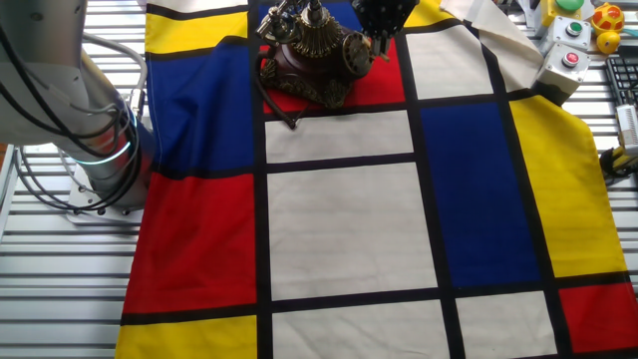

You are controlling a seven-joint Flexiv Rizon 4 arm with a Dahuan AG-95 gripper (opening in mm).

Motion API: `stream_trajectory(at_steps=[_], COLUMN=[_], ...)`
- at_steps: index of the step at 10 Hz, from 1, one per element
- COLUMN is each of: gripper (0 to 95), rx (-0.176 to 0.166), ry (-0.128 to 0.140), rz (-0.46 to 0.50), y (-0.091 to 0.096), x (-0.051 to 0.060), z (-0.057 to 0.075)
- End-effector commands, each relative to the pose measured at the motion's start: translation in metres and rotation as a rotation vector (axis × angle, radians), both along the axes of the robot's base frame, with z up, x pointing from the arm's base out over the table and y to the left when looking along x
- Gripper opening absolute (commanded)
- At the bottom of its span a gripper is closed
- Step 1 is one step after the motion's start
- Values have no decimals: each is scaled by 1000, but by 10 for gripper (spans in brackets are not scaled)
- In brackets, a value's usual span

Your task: Dial a number on an old rotary phone

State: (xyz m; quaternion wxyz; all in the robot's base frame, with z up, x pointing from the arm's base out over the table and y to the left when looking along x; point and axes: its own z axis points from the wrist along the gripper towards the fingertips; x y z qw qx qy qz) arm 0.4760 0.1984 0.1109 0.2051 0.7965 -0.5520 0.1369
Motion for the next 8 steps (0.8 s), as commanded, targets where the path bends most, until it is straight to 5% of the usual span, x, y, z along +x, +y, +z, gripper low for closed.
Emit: stream_trajectory(at_steps=[1, 8], gripper=[0, 0], rx=[-9, -29], ry=[-5, -15], rz=[-4, 1], y=[0, -1], x=[0, 1], z=[-1, -3])
